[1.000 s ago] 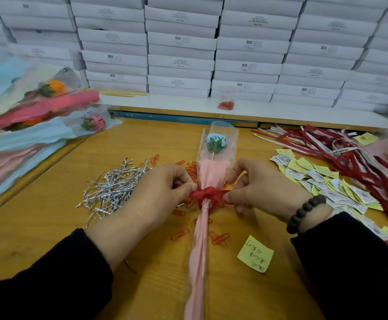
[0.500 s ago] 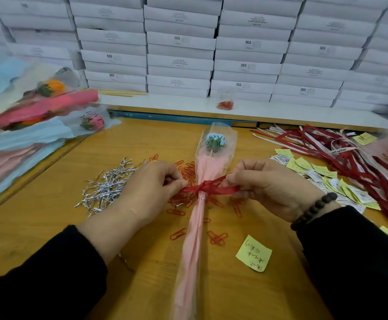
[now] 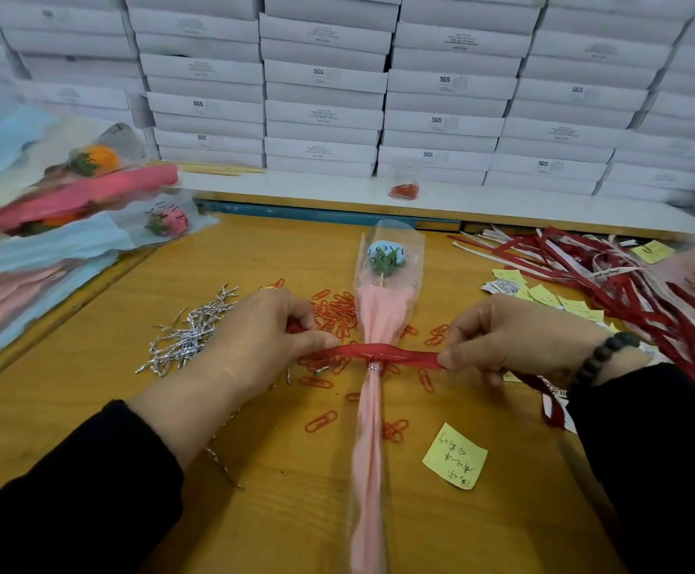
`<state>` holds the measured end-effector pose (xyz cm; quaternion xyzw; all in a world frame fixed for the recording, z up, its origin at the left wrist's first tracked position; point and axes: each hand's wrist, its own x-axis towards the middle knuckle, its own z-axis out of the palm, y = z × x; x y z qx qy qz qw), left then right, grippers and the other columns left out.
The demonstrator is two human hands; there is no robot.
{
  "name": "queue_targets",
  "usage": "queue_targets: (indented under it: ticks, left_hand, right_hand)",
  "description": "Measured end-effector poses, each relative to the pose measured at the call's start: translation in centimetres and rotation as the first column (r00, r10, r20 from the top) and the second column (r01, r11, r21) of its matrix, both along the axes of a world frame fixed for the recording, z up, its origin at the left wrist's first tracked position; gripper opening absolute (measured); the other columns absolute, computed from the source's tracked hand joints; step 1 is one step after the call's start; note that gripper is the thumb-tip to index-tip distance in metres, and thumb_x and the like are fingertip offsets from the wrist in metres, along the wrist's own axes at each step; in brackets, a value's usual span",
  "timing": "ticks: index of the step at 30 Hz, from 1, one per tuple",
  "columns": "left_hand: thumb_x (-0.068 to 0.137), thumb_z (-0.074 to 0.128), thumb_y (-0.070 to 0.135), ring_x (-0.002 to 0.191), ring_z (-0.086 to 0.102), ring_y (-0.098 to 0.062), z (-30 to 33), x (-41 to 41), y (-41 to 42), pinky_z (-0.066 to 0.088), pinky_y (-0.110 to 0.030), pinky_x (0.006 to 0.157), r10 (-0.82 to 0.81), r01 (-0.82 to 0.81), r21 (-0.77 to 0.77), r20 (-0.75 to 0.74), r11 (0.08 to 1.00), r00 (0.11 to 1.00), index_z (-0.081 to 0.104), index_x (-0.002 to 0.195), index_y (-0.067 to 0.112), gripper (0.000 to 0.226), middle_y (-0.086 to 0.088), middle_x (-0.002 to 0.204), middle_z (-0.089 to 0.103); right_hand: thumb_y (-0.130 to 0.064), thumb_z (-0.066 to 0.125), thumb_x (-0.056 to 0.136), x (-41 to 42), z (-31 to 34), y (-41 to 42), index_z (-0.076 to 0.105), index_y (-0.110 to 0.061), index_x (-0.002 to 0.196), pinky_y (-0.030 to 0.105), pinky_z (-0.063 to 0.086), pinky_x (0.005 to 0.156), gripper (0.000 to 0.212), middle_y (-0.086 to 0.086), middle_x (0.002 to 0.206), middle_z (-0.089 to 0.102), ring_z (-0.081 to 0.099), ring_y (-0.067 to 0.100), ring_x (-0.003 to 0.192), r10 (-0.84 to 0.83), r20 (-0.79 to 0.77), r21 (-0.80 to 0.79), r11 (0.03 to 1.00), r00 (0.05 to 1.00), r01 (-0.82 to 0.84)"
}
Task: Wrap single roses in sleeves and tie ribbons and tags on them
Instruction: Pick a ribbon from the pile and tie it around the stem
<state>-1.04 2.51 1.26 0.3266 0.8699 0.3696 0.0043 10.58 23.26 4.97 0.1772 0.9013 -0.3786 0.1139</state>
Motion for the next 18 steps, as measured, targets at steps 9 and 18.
queue_targets:
  ticks: [9, 18]
  left_hand:
    - [0.068, 0.076, 0.040, 0.049, 0.035, -0.015, 0.3, -0.9, -1.0, 0.027, -0.029, 0.051, 0.033, -0.037, -0.106, -0.046, 0.994, 0.998, 0.043, 0.048, 0.015, 0.046, 0.002, 0.048, 0.038]
    - [0.073, 0.071, 0.046, 0.057, 0.042, -0.009, 0.6, -0.8, -0.9, 0.027, -0.029, 0.068, 0.073, -0.129, -0.271, -0.210, 0.954, 0.975, 0.047, 0.055, 0.020, 0.040, 0.008, 0.055, 0.047]
  right_hand:
    - [-0.022, 0.073, 0.077, 0.0, -0.2, 0.5, 0.067, -0.016, 0.062, 0.026, 0.047, 0.065, 0.017, 0.001, 0.062, 0.062, 0.056, 0.007, 0.053, 0.043, 0.065, 0.132, 0.990, 0.997, -0.051]
    - [-0.022, 0.073, 0.077, -0.1, 0.0, -0.2, 0.064, -0.020, 0.067, 0.020, 0.043, 0.060, 0.014, -0.004, 0.068, 0.061, 0.054, 0.006, 0.062, 0.081, 0.070, 0.264, 0.960, 0.994, -0.097]
